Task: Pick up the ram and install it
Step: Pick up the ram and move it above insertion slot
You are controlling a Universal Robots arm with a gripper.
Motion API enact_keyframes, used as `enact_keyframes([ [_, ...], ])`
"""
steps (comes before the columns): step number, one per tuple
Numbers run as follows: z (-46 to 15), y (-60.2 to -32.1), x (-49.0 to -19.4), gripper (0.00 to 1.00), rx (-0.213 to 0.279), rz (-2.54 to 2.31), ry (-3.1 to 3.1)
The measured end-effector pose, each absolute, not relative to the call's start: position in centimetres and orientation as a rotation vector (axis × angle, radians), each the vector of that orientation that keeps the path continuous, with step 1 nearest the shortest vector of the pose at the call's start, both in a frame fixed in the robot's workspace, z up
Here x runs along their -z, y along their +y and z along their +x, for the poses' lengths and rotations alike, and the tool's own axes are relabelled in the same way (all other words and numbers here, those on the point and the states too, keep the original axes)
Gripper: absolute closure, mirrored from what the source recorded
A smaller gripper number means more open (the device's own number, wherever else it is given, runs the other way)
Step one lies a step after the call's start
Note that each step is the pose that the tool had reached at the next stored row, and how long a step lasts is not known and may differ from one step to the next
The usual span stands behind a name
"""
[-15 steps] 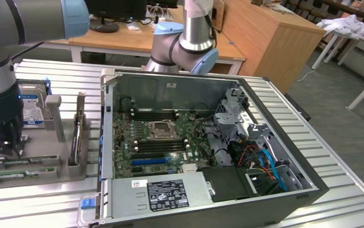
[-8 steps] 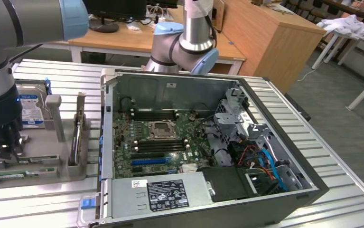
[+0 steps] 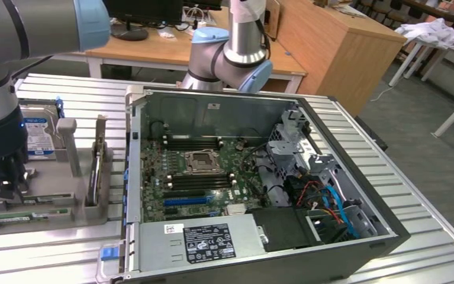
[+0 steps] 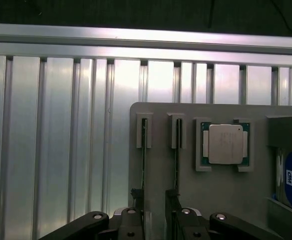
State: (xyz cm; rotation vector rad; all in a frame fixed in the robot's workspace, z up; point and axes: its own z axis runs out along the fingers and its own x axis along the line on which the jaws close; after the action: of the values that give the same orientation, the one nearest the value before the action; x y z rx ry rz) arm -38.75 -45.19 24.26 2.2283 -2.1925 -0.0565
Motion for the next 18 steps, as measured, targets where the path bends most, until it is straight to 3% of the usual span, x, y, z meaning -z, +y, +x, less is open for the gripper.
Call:
enact_keyframes([
  [18,-38.75,-45.21,-23.72,0.69,0.057,2.228,-2.192],
])
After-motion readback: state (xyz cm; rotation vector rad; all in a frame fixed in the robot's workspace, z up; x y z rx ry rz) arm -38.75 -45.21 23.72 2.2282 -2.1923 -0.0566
